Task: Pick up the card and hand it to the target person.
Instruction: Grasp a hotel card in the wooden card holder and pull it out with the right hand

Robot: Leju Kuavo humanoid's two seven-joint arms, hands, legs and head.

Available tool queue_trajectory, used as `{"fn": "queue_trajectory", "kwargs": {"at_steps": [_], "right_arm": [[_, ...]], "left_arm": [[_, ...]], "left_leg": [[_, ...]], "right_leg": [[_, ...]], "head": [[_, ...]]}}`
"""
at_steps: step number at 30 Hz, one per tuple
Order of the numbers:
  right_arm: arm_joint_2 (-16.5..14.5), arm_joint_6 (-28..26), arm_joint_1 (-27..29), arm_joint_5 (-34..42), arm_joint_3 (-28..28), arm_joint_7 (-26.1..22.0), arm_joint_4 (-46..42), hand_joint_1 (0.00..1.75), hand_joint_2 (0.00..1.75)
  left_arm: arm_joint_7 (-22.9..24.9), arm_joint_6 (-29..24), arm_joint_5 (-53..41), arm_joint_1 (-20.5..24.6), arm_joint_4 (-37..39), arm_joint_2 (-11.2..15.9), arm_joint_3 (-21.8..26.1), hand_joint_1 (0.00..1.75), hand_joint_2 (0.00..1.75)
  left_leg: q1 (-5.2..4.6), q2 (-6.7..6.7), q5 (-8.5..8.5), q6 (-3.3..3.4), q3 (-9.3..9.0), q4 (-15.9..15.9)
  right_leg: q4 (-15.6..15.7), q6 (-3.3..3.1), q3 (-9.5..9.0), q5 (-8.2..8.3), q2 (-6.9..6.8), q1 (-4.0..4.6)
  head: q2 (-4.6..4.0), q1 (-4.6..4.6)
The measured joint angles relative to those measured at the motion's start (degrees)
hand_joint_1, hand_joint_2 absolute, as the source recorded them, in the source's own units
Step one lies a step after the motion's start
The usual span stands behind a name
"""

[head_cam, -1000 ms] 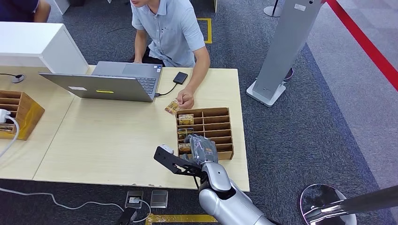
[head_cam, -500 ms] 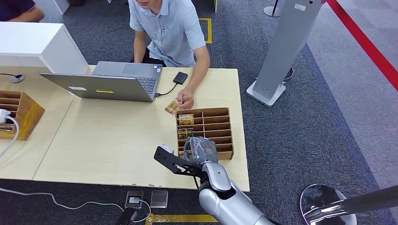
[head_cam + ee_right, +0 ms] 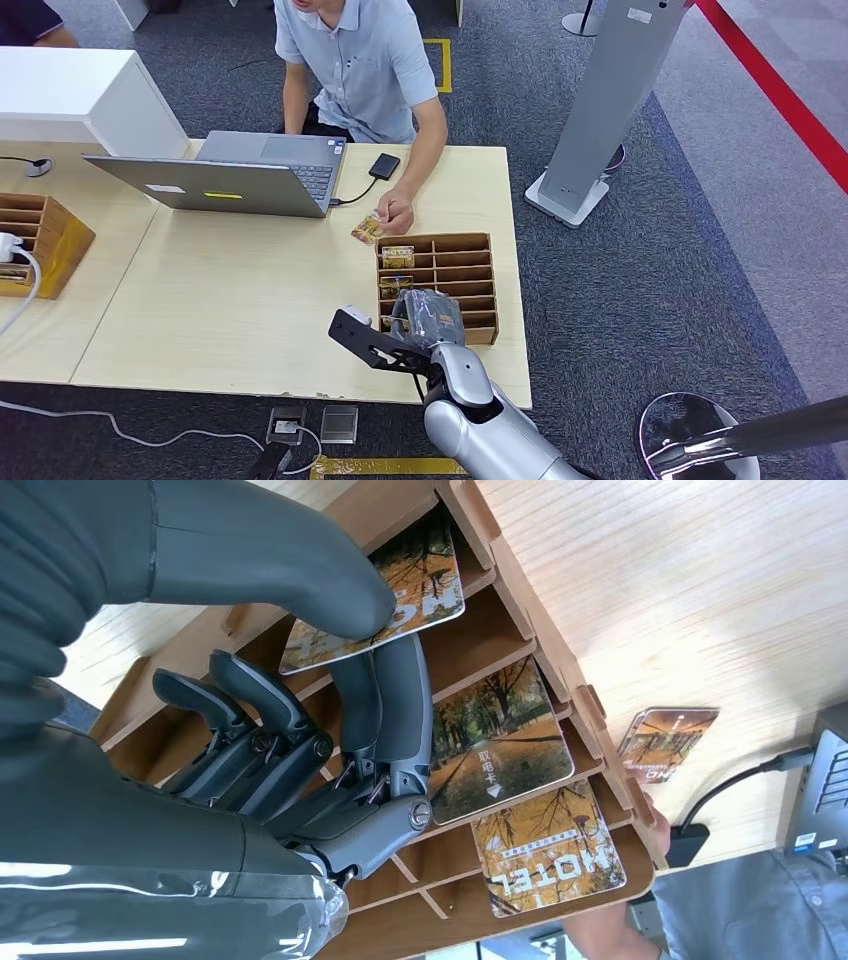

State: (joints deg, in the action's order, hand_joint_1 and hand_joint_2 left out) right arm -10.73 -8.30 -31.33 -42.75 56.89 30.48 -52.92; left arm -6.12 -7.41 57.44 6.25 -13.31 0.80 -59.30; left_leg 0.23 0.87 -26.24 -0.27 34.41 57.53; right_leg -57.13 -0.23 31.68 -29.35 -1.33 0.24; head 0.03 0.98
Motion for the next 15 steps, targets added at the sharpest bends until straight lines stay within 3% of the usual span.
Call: {"fn": "queue_trajectory", "kwargs": {"at_steps": [6, 15], "right_arm": [[0.4, -0.4, 0.3, 0.1, 0.0, 0.2, -0.7, 1.75, 1.75], [3.6, -0.5, 2.6, -0.7, -1.3, 2.4, -8.3, 1.75, 1.75]], "left_arm": [[-0.1, -0.3, 0.1, 0.0, 0.0, 0.0, 0.0, 0.0, 1.75], [-0.1, -0.3, 0.7, -0.1, 0.0, 0.0, 0.0, 0.0, 1.75]], "left_leg": [[0.0, 0.0, 0.0, 0.0, -0.01, 0.0], [0.0, 0.01, 0.0, 0.0, 0.0, 0.0]], "right_leg": [[0.0, 0.0, 0.01, 0.0, 0.0, 0.0], [0.0, 0.0, 0.02, 0.0, 0.01, 0.0]], "head": [[-0.01, 0.0], [-0.01, -0.01]]}}
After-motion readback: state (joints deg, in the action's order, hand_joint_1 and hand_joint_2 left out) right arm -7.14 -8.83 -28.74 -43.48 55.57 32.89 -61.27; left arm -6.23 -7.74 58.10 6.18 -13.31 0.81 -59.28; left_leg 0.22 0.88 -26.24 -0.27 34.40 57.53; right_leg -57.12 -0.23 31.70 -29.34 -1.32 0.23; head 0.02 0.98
